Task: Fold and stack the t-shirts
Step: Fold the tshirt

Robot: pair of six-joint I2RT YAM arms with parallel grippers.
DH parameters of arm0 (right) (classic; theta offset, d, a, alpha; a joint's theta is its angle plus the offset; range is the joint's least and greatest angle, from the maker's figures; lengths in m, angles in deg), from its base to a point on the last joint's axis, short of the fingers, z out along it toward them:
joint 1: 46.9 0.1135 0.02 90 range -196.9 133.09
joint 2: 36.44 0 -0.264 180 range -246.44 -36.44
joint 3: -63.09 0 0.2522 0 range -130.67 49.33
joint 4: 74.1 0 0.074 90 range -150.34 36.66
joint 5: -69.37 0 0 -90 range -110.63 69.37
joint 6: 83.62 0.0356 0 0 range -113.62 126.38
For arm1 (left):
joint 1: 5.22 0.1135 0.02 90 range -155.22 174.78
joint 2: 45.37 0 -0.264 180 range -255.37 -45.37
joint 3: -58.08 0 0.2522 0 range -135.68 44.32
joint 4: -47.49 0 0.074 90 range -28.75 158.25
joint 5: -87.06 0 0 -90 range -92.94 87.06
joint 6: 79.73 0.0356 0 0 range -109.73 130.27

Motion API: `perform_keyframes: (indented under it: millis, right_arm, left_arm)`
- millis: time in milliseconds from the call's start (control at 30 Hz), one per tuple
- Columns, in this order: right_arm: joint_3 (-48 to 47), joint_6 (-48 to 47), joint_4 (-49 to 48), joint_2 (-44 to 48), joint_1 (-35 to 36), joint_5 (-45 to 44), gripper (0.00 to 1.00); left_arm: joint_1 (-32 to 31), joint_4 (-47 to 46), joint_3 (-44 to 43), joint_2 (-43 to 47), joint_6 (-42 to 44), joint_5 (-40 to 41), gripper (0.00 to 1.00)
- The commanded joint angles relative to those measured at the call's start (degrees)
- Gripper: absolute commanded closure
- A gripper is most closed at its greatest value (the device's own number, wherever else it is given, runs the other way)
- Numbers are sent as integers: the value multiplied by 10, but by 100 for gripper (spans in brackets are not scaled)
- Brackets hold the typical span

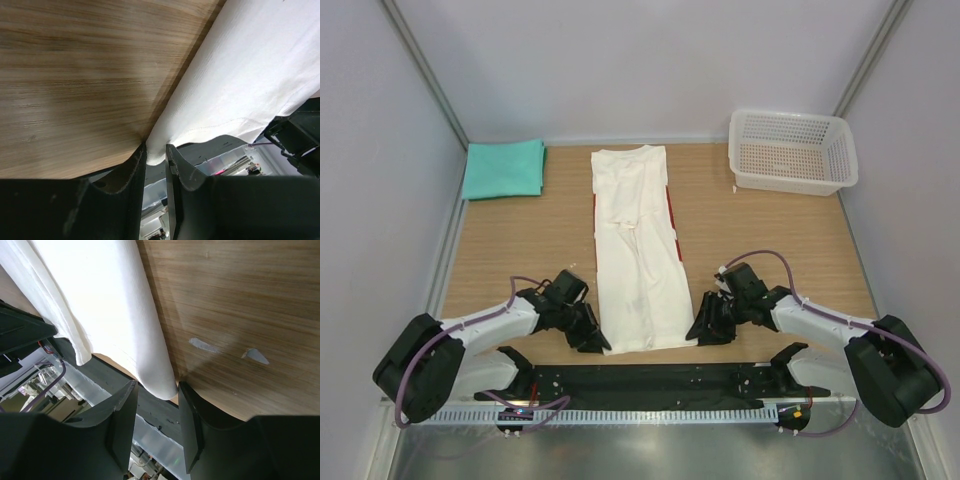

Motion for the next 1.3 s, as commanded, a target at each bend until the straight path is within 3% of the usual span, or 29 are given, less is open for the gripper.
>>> perform_keyframes:
  millis: [0, 267, 333, 400, 433, 933, 1267]
  right_arm:
    - [11, 4, -12, -4, -6, -13, 56]
    - [14, -1, -18, -17, -14, -5, 56]
    - [16, 0, -23, -23, -16, -2, 66]
    - [19, 0, -29, -32, -16, 2, 94]
    - [19, -6, -29, -39, -15, 6, 99]
    - [18, -45, 21, -30, -15, 11, 99]
    - [8, -52, 42, -11, -15, 36, 99]
  left_arm:
    - [-2, 6, 13, -20, 9, 54, 75]
    - [-2, 40, 17, -3, 14, 66, 79]
    - [-2, 35, 17, -5, 15, 65, 89]
    - [-2, 31, 17, -14, 20, 62, 96]
    - [-2, 30, 16, -17, 22, 60, 100]
    - [-2, 49, 44, 31, 39, 51, 100]
    - [-1, 88, 3, 53, 74, 63, 100]
